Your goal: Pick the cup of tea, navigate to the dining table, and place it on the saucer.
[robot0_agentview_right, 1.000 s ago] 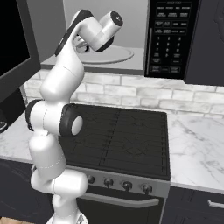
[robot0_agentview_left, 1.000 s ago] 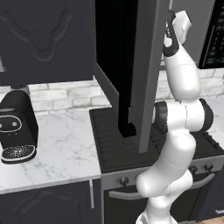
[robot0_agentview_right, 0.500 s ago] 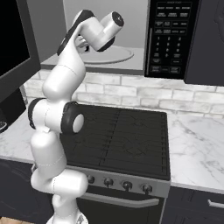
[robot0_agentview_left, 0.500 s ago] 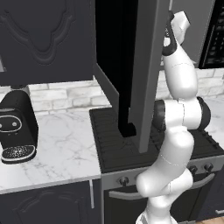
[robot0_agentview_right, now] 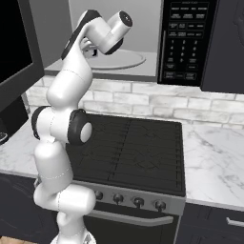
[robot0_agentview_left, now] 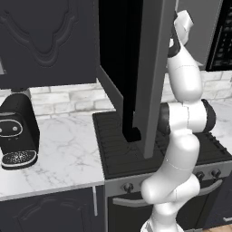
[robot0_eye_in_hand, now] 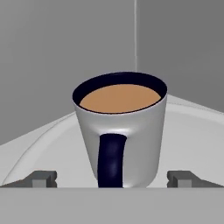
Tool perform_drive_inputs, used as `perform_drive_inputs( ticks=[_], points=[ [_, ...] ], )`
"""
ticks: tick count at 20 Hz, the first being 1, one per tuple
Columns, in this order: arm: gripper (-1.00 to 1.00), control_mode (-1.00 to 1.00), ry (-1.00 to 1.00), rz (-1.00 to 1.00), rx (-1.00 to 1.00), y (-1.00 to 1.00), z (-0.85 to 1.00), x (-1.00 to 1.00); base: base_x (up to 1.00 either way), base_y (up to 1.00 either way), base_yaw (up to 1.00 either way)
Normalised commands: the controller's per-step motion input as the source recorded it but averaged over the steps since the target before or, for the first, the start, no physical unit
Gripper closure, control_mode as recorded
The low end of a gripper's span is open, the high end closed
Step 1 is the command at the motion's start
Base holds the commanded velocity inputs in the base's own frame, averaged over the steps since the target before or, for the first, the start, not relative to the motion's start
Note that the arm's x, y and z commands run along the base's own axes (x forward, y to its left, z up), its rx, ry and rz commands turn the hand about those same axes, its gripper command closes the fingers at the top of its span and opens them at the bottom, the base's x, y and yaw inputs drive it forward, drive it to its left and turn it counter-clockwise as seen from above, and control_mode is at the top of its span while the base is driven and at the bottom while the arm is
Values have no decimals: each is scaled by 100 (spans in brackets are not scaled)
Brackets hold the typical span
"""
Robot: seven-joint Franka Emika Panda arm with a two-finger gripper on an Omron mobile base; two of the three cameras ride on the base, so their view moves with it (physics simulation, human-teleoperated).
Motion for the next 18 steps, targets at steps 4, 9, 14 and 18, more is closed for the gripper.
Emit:
perform_drive_inputs(
  ticks=[4,9,14,18],
  points=[
    [-100,-100,0,0,0,6,-7,0,0,0,0],
    [-100,-100,0,0,0,1,-6,1,0,0,0],
    [-100,-100,0,0,0,0,0,0,0,0,0],
    [100,-100,0,0,0,0,0,0,0,0,0]
  ],
)
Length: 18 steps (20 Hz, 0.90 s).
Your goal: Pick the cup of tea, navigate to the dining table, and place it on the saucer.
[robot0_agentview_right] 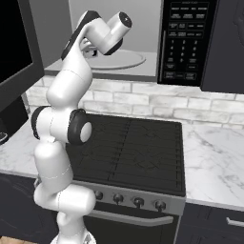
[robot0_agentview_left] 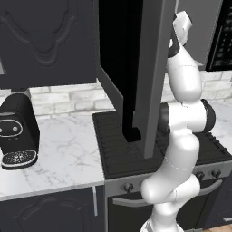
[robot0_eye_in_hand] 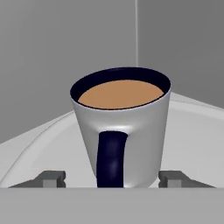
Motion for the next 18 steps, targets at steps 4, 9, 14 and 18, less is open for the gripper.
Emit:
perform_drive_inputs(
  ticks=[4,9,14,18],
  points=[
    [100,-100,0,0,0,0,0,0,0,0,0],
    [100,-100,0,0,0,0,0,0,0,0,0],
    [100,-100,-1,-1,0,-5,0,-21,0,0,0],
    [100,-100,-6,-5,0,-19,0,-79,0,0,0]
  ],
)
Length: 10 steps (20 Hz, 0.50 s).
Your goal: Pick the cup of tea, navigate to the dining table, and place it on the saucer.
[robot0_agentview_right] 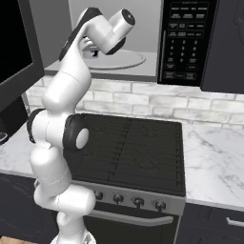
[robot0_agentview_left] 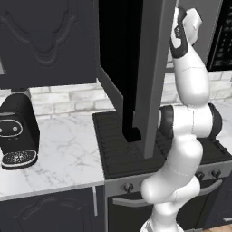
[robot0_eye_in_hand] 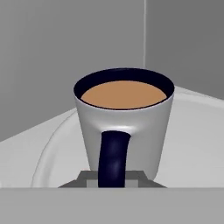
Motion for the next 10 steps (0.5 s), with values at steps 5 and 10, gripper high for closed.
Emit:
perform_drive_inputs(
  ticks=[5,10],
  points=[
    [100,-100,-4,-5,0,-10,0,-80,0,0,0],
    [100,-100,-3,-6,1,-10,0,-92,0,0,0]
  ],
)
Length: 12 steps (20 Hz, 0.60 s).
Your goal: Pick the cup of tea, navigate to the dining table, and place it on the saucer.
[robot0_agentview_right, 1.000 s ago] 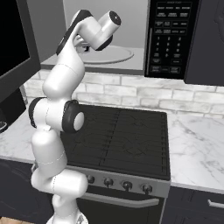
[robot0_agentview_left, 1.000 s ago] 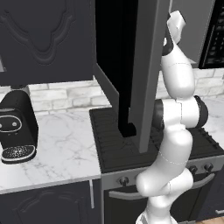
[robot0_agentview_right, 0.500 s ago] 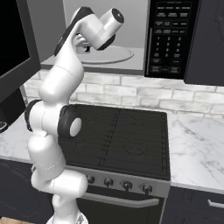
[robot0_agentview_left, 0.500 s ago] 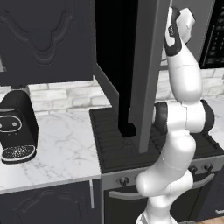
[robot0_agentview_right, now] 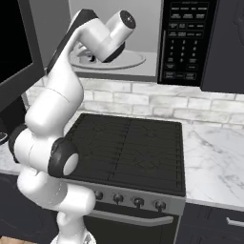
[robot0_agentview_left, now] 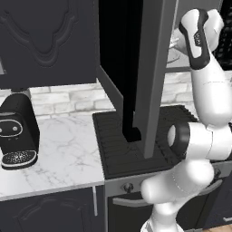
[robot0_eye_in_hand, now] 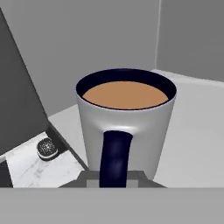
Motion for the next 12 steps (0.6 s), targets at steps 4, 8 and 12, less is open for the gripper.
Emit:
perform_drive_inputs(
  ticks=[4,8,12],
  points=[
    [100,-100,-7,-6,0,-10,0,-99,0,0,0],
    [100,-100,-20,-6,0,-6,0,-100,0,0,0],
    [100,-100,-19,-8,0,-14,0,-100,0,0,0]
  ],
)
